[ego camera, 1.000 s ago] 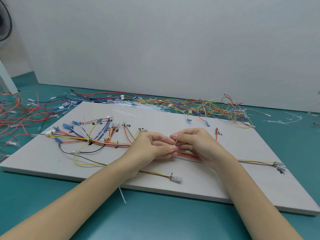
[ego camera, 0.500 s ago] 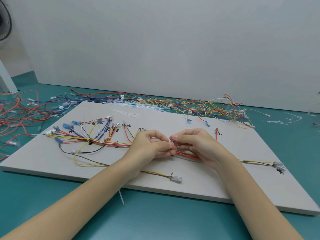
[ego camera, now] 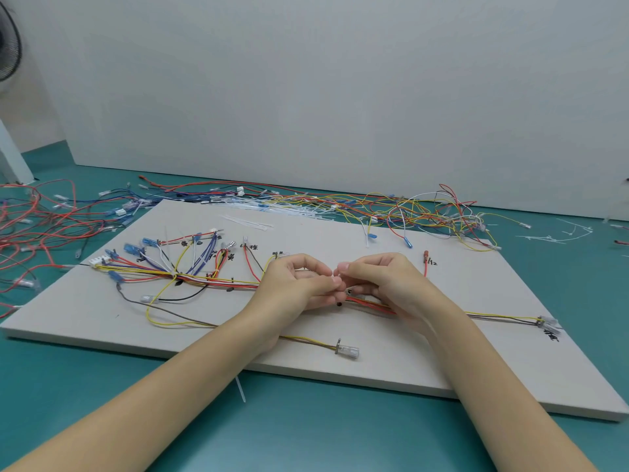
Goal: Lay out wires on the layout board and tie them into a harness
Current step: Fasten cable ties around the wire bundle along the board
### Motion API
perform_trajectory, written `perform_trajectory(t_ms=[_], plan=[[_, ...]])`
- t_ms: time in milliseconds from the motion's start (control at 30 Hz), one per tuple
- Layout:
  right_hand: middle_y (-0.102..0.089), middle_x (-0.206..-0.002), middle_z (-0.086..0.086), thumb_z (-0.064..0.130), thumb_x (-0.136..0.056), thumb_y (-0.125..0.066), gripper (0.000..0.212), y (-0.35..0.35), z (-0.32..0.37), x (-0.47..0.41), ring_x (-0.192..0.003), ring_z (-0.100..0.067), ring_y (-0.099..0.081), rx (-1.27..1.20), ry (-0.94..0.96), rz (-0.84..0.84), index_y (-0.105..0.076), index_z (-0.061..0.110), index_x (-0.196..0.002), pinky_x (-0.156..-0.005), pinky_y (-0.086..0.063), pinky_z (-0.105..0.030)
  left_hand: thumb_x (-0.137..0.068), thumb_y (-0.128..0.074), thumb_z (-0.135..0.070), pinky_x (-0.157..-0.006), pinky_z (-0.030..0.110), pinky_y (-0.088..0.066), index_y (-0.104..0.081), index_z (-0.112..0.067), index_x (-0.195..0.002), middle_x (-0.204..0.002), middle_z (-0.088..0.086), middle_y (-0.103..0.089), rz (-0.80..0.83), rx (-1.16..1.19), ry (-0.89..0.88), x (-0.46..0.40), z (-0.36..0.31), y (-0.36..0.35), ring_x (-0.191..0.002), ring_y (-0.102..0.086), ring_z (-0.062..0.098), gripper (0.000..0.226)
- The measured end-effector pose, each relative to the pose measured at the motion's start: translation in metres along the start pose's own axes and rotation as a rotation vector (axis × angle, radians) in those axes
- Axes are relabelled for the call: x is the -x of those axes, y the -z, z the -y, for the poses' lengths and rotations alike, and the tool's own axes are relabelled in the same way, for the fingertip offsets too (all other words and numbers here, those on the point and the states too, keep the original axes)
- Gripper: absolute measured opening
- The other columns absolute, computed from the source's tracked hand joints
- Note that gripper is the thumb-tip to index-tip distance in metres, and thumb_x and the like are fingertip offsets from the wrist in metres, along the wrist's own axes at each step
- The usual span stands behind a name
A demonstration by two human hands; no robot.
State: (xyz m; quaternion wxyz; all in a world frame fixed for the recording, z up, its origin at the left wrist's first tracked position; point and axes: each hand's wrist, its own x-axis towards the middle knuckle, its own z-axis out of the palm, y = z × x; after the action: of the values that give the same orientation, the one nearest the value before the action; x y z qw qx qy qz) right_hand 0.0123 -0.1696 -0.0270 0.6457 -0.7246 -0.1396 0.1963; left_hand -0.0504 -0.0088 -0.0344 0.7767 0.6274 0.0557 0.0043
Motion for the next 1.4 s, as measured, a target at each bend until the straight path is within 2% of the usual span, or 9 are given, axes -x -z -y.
perform_trajectory(t_ms=[133,267,567,700,833,967,1100,1300,1400], plan=[[-0.073,-0.085,-0.013,0.015,-0.077,-0.075,0.009,0.003,0.002,0.0,-0.086,-0.022,-0.064,0.028,-0.03,0.06,-0.077,0.008,-0.082,-0.088,-0.048,-0.031,-0.081,-0.069,0.009,-0.065,0.025,-0.059,-0.063,0.0,-0.086,-0.081,0.021,-0.073,0.003,0.005,-0.009,0.001,0.001,-0.001,-0.073,-0.073,0.029,0.012],[-0.07,-0.076,-0.006,0.018,-0.076,-0.076,0.008,0.002,0.004,0.003,-0.074,-0.015,-0.059,0.11,0.022,0.042,-0.075,0.01,-0.074,-0.074,-0.048,-0.022,-0.081,-0.072,0.002,-0.066,0.021,-0.057,-0.071,0.001,-0.096,-0.086,0.018,-0.075,0.015,-0.037,0.013,0.003,-0.001,0.0,-0.078,-0.074,0.027,0.015],[-0.068,-0.077,-0.002,0.018,-0.09,-0.067,0.013,-0.007,0.001,0.004,-0.072,-0.01,-0.057,0.324,0.263,-0.056,-0.068,0.014,-0.077,-0.072,-0.044,-0.03,-0.08,-0.075,-0.011,-0.058,0.017,-0.056,-0.078,-0.01,-0.077,-0.08,0.013,-0.075,-0.006,-0.064,0.01,0.003,-0.002,0.001,-0.074,-0.074,0.02,0.004],[-0.064,-0.072,0.005,0.015,-0.088,-0.069,0.015,-0.008,0.002,0.004,-0.067,-0.001,-0.054,0.325,0.312,-0.097,-0.067,0.017,-0.073,-0.064,-0.041,-0.018,-0.082,-0.075,-0.009,-0.052,0.016,-0.052,-0.076,-0.005,-0.083,-0.079,0.011,-0.075,0.001,-0.133,-0.02,0.002,0.001,0.0,-0.072,-0.074,0.017,0.004],[-0.062,-0.07,0.001,0.01,-0.092,-0.063,0.018,-0.012,0.007,0.007,-0.061,-0.004,-0.052,0.31,0.332,-0.113,-0.062,0.013,-0.074,-0.06,-0.04,-0.019,-0.079,-0.077,-0.016,-0.057,0.011,-0.042,-0.074,-0.023,-0.069,-0.068,-0.006,-0.07,-0.097,-0.673,-0.325,-0.001,0.007,0.0,-0.058,-0.061,0.0,0.012],[-0.064,-0.067,-0.006,0.001,-0.094,-0.055,0.017,-0.01,0.016,0.012,-0.061,-0.011,-0.061,0.082,0.382,-0.115,-0.056,0.004,-0.077,-0.052,-0.045,-0.02,-0.081,-0.074,-0.028,-0.079,0.022,-0.032,-0.074,-0.027,-0.075,-0.081,-0.009,-0.059,-0.089,-1.084,-0.468,-0.002,0.01,-0.003,-0.083,-0.052,0.008,0.006],[-0.064,-0.065,-0.006,0.002,-0.094,-0.055,0.016,-0.012,0.013,0.014,-0.061,-0.014,-0.062,0.023,0.319,-0.085,-0.057,0.001,-0.078,-0.053,-0.046,-0.02,-0.081,-0.073,-0.035,-0.088,0.034,-0.037,-0.075,-0.029,-0.075,-0.081,-0.011,-0.063,-0.072,-1.142,-0.403,-0.009,0.005,-0.002,-0.093,-0.049,0.018,0.008],[-0.066,-0.07,-0.007,0.015,-0.094,-0.059,0.018,-0.007,0.013,0.008,-0.066,-0.019,-0.064,-0.098,0.205,-0.083,-0.063,0.002,-0.081,-0.057,-0.052,-0.022,-0.08,-0.076,-0.039,-0.079,0.029,-0.041,-0.075,-0.025,-0.082,-0.079,-0.011,-0.061,0.058,-1.22,-0.368,-0.007,-0.007,-0.001,-0.08,-0.048,0.01,0.014],[-0.07,-0.078,-0.004,0.032,-0.095,-0.057,0.028,-0.002,0.015,0.005,-0.071,-0.016,-0.066,-0.072,0.185,-0.234,-0.068,0.006,-0.091,-0.063,-0.054,-0.025,-0.08,-0.076,-0.036,-0.061,0.02,-0.047,-0.076,-0.019,-0.077,-0.07,-0.008,-0.069,0.113,-0.908,-0.286,-0.014,-0.034,0.005,-0.06,-0.056,0.002,0.017]])
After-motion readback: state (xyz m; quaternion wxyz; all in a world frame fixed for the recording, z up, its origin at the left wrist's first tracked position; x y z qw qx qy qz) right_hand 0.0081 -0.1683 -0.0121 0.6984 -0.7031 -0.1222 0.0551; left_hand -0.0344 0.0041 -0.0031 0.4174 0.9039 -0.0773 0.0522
